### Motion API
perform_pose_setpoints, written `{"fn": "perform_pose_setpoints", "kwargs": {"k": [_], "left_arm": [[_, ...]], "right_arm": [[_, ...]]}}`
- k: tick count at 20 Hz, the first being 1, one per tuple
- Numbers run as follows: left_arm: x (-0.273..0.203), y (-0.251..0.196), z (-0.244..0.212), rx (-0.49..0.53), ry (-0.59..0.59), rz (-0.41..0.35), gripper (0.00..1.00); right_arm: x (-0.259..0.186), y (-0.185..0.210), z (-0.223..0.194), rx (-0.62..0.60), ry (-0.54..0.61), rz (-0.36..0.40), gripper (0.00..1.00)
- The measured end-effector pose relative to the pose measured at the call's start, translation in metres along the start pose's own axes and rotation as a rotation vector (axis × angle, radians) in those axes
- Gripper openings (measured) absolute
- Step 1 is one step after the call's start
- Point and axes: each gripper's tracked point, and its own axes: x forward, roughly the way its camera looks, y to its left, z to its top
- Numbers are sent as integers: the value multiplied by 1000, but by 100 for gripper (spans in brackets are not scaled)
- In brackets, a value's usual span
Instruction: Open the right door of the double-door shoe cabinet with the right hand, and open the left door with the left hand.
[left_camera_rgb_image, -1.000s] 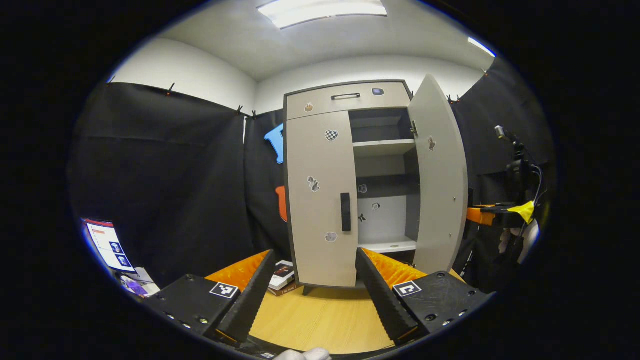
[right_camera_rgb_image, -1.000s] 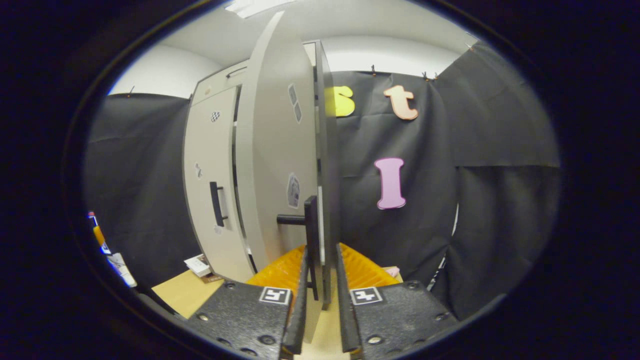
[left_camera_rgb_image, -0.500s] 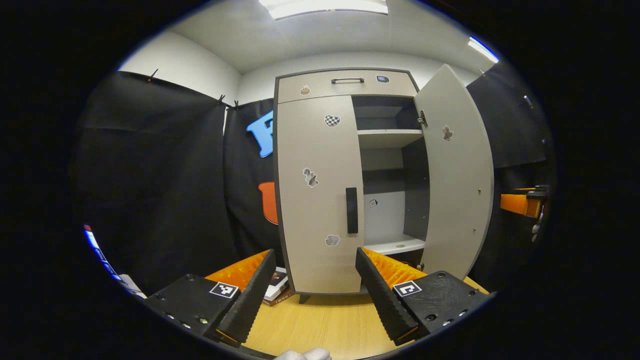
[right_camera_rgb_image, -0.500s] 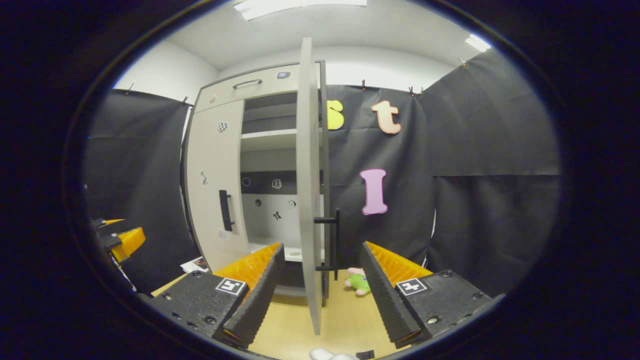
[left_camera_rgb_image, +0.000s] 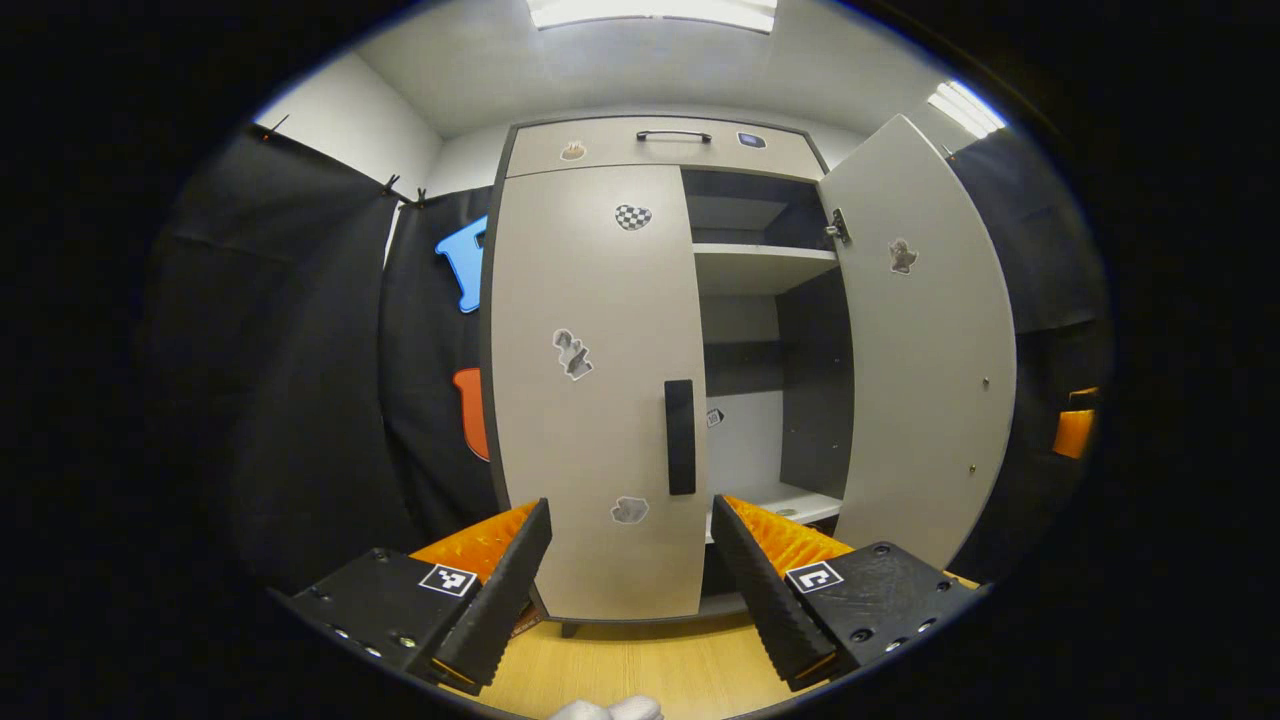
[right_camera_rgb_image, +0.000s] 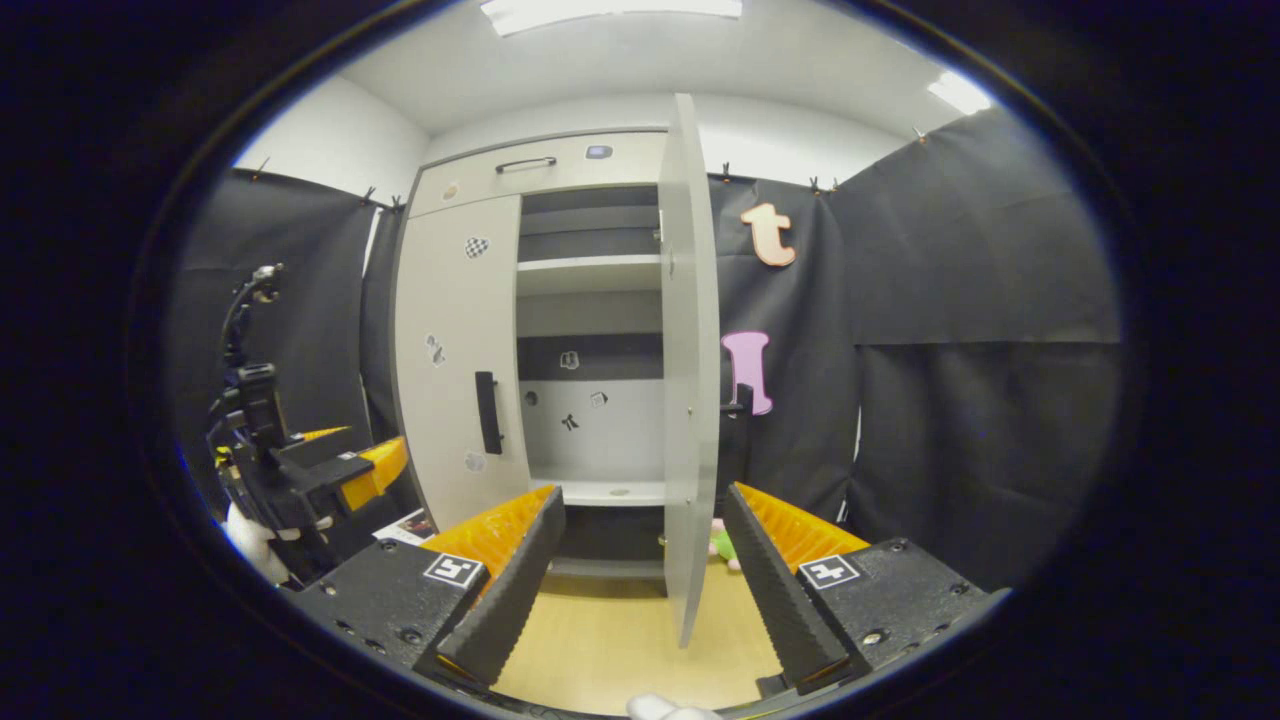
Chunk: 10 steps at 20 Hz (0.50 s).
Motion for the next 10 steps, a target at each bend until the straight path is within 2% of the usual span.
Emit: {"fn": "perform_pose_setpoints", "kwargs": {"k": [4,10], "left_arm": [[47,-16,3,-4,-11,-36,96],[118,-29,-4,-14,-11,-45,96]], "right_arm": [[-11,2,2,-9,-1,-41,99],[-25,-14,2,-24,8,-132,99]]}}
